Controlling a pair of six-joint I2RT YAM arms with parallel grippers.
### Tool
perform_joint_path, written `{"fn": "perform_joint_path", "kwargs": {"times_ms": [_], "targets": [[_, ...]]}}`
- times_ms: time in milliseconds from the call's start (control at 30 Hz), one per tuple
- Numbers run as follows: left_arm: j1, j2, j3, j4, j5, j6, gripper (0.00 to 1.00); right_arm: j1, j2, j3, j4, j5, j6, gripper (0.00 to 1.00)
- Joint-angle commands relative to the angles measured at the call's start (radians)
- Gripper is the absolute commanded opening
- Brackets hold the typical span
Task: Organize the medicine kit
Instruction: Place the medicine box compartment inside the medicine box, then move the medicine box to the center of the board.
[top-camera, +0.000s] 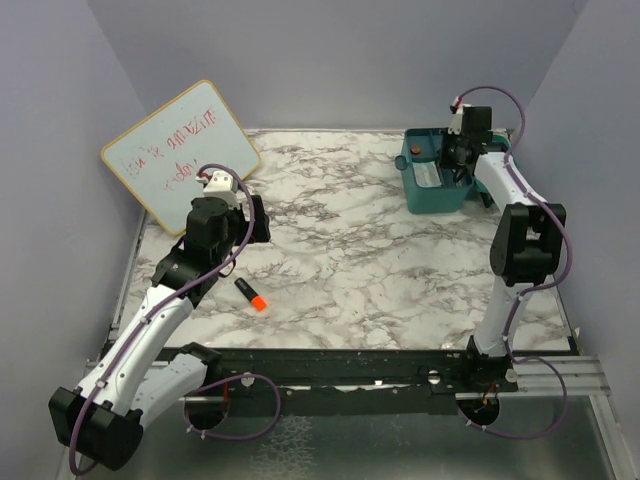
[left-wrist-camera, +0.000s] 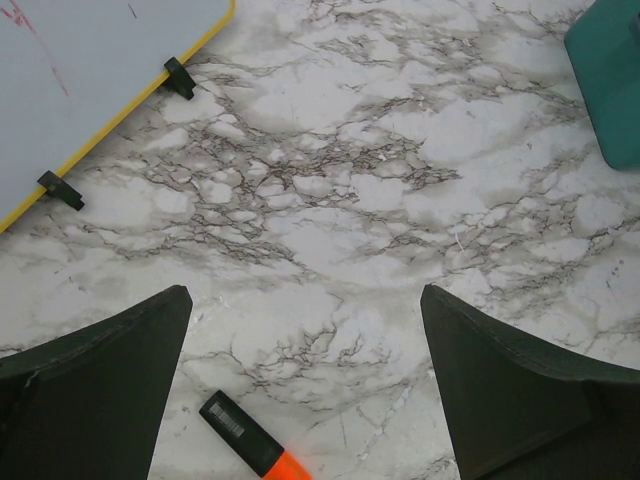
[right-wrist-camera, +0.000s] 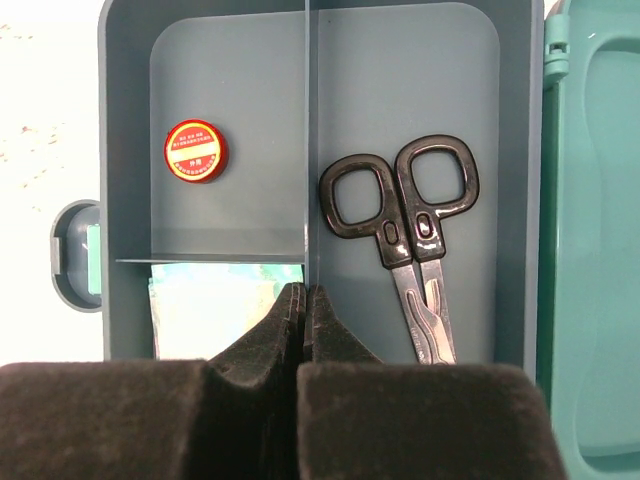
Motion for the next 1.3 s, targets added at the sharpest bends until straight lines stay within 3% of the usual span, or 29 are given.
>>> {"fn": "perform_joint_path", "kwargs": {"times_ms": [0,633,833,1033,1167,1267], "targets": [[-0.006,0.001,-0.006,0.013,0.016,-0.001,0.99,0.052,-0.004,-0.106,-0.121,-0.160,0.039,0.01],[-0.006,0.006,-0.011,0.015,0.014,0.006,0.99,0.237,-0.158,-0.280,-0.110,-0.187,0.184,0.03],[-0.006,0.022,-0.019,0.016,-0.002,-0.005,0.99,0.239,-0.233,-0.274,-0.136,-0.147,0.192,0.23],[-0.006,0.102,0.017,-0.014,0.118,-0.012,0.99,0.239,-0.316,-0.239,-0.162,-0.150,0.204,0.45],[-0.006,0.128,0.036,-0.015,0.159,-0.029,0.99,0.238,-0.369,-0.243,-0.168,-0.108,0.231,0.69],[-0.006,0.136,0.065,-0.014,0.165,-0.029,0.99,0.224,-0.413,-0.266,-0.146,-0.068,0.259,0.79]]}}
